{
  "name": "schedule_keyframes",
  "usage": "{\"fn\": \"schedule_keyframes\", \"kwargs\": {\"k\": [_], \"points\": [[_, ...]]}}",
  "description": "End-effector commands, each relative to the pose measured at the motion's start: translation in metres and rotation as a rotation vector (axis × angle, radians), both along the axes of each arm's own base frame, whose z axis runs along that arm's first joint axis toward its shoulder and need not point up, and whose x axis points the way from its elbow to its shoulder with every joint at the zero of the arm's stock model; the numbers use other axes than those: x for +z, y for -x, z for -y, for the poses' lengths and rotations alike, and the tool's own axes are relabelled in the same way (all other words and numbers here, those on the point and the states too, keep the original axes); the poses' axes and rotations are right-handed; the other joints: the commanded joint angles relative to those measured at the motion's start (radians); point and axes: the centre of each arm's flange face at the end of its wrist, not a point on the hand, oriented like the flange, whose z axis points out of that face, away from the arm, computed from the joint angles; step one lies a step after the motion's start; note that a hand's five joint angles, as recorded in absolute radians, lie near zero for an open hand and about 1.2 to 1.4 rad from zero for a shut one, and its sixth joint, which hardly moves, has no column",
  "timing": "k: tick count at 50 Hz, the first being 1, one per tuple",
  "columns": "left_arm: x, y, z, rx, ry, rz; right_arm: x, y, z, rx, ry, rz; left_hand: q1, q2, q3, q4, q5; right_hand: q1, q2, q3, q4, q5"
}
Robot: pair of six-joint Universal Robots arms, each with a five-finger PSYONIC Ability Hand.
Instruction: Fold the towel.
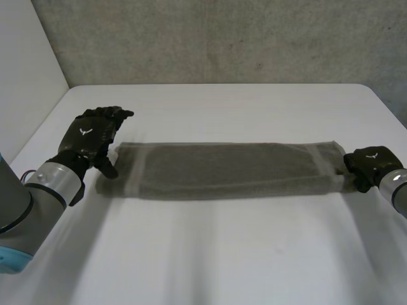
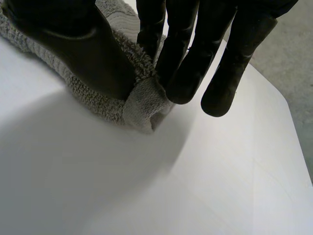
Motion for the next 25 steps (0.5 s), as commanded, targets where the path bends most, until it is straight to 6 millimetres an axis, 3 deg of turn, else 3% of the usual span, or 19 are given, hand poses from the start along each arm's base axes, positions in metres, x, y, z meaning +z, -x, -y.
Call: {"fn": "schedule_keyframes", "kwargs": {"k": [1, 9, 14, 18, 20, 21, 22, 23, 25], "points": [[0.000, 0.000, 0.000, -0.001, 0.000, 0.000, 0.001, 0.016, 0.006, -0.043, 0.001, -0.002, 0.006, 0.009, 0.009, 0.009, -0.028, 0.086, 0.102, 0.060, 0.061, 0.071], [0.001, 0.000, -0.001, -0.001, 0.002, 0.000, 0.014, 0.045, 0.017, -0.118, 0.039, -0.010, 0.006, 0.009, 0.009, 0.009, -0.028, 0.086, 0.102, 0.060, 0.061, 0.071], [0.003, -0.002, 0.001, 0.008, 0.008, -0.001, 0.044, 0.074, 0.029, -0.181, 0.141, -0.098, 0.006, 0.009, 0.009, 0.009, -0.028, 0.086, 0.102, 0.060, 0.061, 0.071], [0.006, -0.003, 0.001, 0.011, 0.016, -0.004, 0.062, 0.076, 0.034, -0.185, 0.201, -0.158, 0.006, 0.009, 0.009, 0.009, -0.028, 0.086, 0.102, 0.060, 0.061, 0.071], [0.008, -0.003, 0.002, 0.013, 0.024, -0.006, 0.071, 0.071, 0.035, -0.182, 0.229, -0.175, 0.006, 0.009, 0.009, 0.009, -0.028, 0.086, 0.102, 0.060, 0.061, 0.071], [0.008, -0.005, 0.003, 0.017, 0.025, -0.006, 0.084, 0.054, 0.034, -0.157, 0.271, -0.170, 0.006, 0.009, 0.009, 0.009, -0.028, 0.086, 0.102, 0.060, 0.061, 0.071], [0.010, -0.005, 0.003, 0.019, 0.030, -0.007, 0.100, 0.025, 0.030, -0.102, 0.328, -0.159, 0.006, 0.009, 0.009, 0.009, -0.028, 0.086, 0.102, 0.060, 0.061, 0.071], [0.010, -0.005, 0.003, 0.019, 0.030, -0.007, 0.101, 0.024, 0.030, -0.102, 0.329, -0.159, 0.006, 0.009, 0.009, 0.009, -0.028, 0.086, 0.102, 0.060, 0.061, 0.071], [0.012, -0.006, 0.005, 0.024, 0.036, -0.010, 0.125, -0.031, 0.019, 0.001, 0.419, -0.121, 0.006, 0.009, 0.009, 0.009, -0.028, 0.086, 0.102, 0.060, 0.061, 0.071]]}}
